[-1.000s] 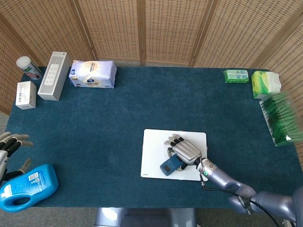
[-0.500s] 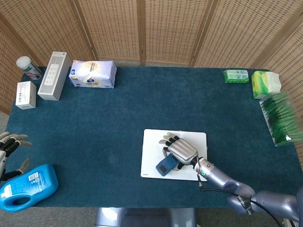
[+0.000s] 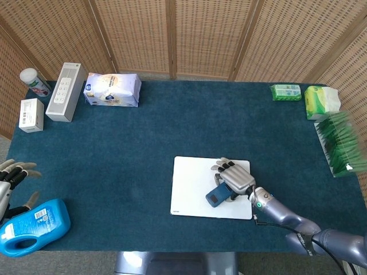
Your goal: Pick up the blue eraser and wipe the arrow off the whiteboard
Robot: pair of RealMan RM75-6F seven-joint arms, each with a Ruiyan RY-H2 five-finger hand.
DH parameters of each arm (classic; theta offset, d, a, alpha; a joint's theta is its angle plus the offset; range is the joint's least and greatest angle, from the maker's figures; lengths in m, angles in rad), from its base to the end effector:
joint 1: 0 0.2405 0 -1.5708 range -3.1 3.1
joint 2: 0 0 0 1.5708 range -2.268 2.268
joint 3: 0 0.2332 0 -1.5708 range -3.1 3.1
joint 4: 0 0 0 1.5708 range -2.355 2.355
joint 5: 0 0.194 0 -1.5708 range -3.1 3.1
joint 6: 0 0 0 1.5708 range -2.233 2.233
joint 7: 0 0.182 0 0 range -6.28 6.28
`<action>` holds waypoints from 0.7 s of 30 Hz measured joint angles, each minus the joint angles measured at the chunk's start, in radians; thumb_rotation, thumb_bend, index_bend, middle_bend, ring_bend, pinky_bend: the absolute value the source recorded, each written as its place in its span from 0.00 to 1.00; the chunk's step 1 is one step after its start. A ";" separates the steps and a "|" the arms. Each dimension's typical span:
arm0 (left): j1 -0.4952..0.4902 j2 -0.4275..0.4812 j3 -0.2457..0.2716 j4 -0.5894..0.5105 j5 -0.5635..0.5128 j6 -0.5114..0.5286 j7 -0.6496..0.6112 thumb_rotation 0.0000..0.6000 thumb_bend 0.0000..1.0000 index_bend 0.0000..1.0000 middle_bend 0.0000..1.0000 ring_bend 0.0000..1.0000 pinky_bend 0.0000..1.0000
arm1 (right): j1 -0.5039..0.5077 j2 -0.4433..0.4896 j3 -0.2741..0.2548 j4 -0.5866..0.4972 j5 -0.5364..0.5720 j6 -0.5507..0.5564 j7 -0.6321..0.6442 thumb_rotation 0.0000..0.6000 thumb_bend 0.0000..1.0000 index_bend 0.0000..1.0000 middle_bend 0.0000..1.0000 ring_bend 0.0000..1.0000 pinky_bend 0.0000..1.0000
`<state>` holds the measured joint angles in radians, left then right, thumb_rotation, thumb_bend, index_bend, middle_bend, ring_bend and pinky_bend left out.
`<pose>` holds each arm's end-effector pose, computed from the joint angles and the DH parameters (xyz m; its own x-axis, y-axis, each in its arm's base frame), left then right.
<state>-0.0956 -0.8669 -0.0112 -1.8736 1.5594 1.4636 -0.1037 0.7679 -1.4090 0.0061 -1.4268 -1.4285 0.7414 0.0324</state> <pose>-0.2430 0.2074 0.1973 0.2982 0.0669 0.9522 0.9532 -0.0733 -0.2933 -0.1626 -0.3289 -0.0289 0.5537 -0.4674 0.6891 -0.7966 -0.5383 0.2750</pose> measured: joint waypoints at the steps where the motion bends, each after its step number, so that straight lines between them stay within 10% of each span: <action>1: 0.000 0.001 0.000 -0.002 0.000 0.000 0.001 1.00 0.43 0.35 0.26 0.21 0.12 | 0.001 -0.005 -0.001 0.002 -0.003 -0.001 0.002 1.00 0.07 0.64 0.17 0.00 0.00; 21: 0.009 -0.001 0.005 0.017 0.005 0.013 -0.024 1.00 0.43 0.35 0.26 0.21 0.12 | 0.030 -0.076 0.023 -0.093 -0.014 0.006 -0.071 1.00 0.07 0.64 0.18 0.00 0.00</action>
<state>-0.0866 -0.8677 -0.0066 -1.8564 1.5646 1.4762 -0.1274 0.7976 -1.4854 0.0292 -1.5199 -1.4430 0.7470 -0.0384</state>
